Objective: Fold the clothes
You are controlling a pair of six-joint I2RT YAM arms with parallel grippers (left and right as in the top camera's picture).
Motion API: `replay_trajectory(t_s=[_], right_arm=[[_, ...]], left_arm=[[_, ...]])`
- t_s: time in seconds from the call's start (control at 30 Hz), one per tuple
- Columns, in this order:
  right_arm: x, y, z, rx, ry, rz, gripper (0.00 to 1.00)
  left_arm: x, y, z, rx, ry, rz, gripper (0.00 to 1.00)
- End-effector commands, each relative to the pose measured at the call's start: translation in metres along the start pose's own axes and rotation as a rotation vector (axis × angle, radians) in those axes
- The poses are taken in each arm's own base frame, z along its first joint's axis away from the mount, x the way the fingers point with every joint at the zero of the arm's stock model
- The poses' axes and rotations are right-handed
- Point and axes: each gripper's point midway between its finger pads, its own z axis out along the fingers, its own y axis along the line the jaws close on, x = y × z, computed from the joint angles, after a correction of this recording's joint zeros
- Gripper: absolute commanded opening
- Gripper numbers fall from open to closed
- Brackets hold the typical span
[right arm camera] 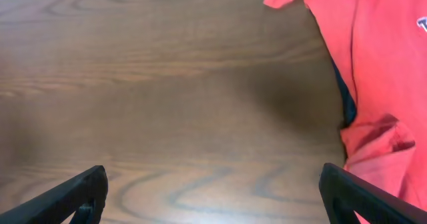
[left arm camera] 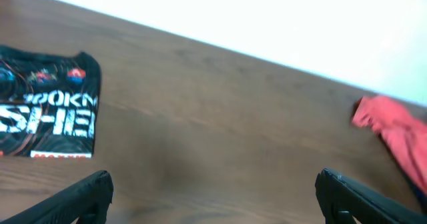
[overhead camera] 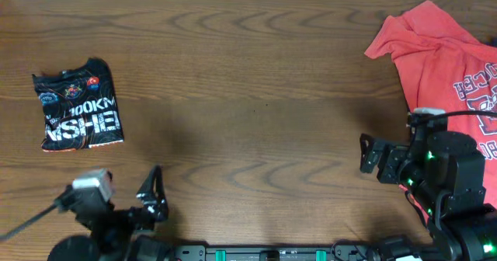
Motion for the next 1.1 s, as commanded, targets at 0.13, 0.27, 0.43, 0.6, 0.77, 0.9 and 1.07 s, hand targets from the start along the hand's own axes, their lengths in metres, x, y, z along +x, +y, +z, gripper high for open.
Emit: replay_trajectory(t_s=[0.13, 0.27, 0.43, 0.6, 0.77, 0.9, 1.07], right_arm=[[0.013, -0.007, 0.000, 0.034, 0.043, -0.017, 0.99], [0.014, -0.008, 0.000, 0.036, 0.048, -0.017, 0.99], [0.015, -0.008, 0.000, 0.037, 0.050, -0.018, 0.99], [0.016, -0.011, -0.001, 0.052, 0.052, -0.027, 0.99], [0.000, -0.017, -0.009, 0.071, -0.083, -0.075, 0.99], [-0.009, -0.009, -0.006, -0.015, -0.246, -0.194, 0.99], [0.000, -0.012, 0.008, -0.092, -0.443, -0.209, 0.99]], left_arm=[[-0.001, 0.004, -0.006, -0.006, -0.037, -0.012, 0.98], [-0.001, 0.004, -0.006, -0.006, -0.037, -0.012, 0.98], [-0.001, 0.004, -0.006, -0.006, -0.037, -0.012, 0.98], [-0.001, 0.004, -0.006, -0.006, -0.037, -0.012, 0.98], [-0.001, 0.004, -0.006, -0.006, -0.037, -0.012, 0.98], [-0.001, 0.004, -0.006, -0.006, -0.037, -0.012, 0.98], [-0.001, 0.004, -0.006, -0.006, -0.037, -0.011, 0.98]])
